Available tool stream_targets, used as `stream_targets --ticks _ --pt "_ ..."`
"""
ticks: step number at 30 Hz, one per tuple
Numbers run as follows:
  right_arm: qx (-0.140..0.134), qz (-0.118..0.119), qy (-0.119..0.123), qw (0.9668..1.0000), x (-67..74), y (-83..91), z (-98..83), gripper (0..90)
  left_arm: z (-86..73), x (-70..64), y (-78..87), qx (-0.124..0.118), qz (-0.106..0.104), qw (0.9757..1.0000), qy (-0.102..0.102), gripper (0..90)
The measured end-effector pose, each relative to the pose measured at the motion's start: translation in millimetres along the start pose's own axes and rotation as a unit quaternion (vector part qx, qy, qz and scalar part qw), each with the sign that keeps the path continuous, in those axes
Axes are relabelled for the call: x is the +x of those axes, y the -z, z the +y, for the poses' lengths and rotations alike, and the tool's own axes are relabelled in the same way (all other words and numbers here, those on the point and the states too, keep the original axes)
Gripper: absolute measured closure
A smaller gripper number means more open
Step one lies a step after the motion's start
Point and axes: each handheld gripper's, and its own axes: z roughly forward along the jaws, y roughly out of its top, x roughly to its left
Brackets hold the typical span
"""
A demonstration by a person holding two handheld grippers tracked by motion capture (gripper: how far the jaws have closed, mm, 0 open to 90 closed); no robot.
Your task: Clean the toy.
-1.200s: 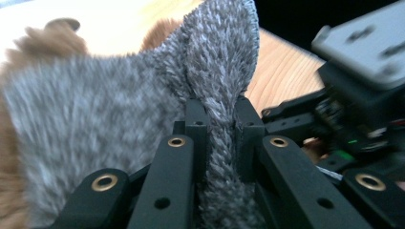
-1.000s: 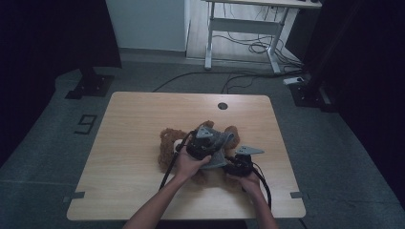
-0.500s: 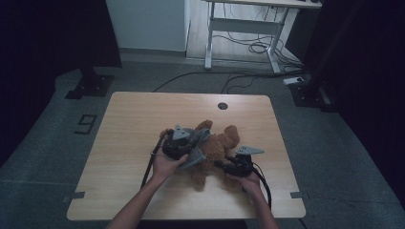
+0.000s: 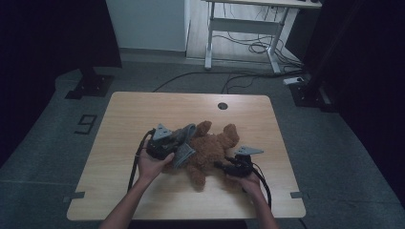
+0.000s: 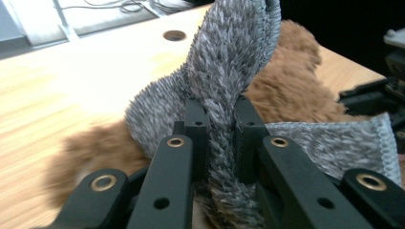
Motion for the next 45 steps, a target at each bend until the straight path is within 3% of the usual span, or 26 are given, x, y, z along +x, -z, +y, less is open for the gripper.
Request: stream_targets --ticks 8,10,12,16,19,23,25,28,31,38,42,45 --pt "0.000 0.000 0.000 1.0000 0.0 -0.4 -0.1 56.1 -11.8 23.3 6.7 0.009 0.009 0.9995 0.028 79.6" --pt "-0.001 -0.001 -0.001 1.0000 -0.2 -0.7 -0.2 56.4 -9.7 22.9 8.0 0.005 0.003 0.9994 0.034 79.7" --pt "-0.001 -0.001 -0.002 1.0000 -0.5 -0.8 -0.3 56.5 -3.7 15.8 6.8 -0.001 -0.006 0.9996 0.026 79.7" --pt "-0.001 0.000 -0.005 1.0000 -0.6 -0.6 -0.4 56.5 13.0 -13.5 -9.9 0.005 -0.036 0.9993 -0.010 79.7" --pt "-0.002 0.000 -0.007 1.0000 -0.7 -0.5 -0.4 56.5 24.9 -44.8 -33.6 0.013 -0.067 0.9971 -0.031 79.7" --pt "-0.002 0.000 -0.006 1.0000 -1.1 -0.5 -0.8 56.6 33.1 -83.5 -70.1 0.036 -0.093 0.9936 -0.053 79.7" --pt "-0.001 0.001 -0.005 1.0000 -1.4 -0.1 -0.9 56.6 31.3 -97.3 -89.6 0.053 -0.099 0.9920 -0.058 79.7" --pt "0.001 -0.003 -0.005 1.0000 -0.7 0.1 -1.1 56.8 25.3 -104.9 -108.9 0.078 -0.100 0.9898 -0.064 79.7" --pt "0.003 -0.004 -0.010 0.9999 -1.1 -0.2 -1.7 57.0 22.4 -101.6 -111.3 0.081 -0.098 0.9901 -0.061 79.9" --pt "0.004 -0.006 -0.008 0.9999 0.2 -1.1 -1.3 57.5 19.3 -90.6 -88.1 0.068 -0.075 0.9922 -0.073 79.8" --pt "0.004 -0.006 -0.011 0.9999 0.0 -1.0 -1.3 57.8 16.7 -78.3 -72.6 0.063 -0.046 0.9940 -0.077 79.8" --pt "0.003 -0.004 -0.014 0.9999 -1.1 -0.9 -1.2 57.9 12.9 -60.2 -64.1 0.070 -0.018 0.9945 -0.076 79.8"
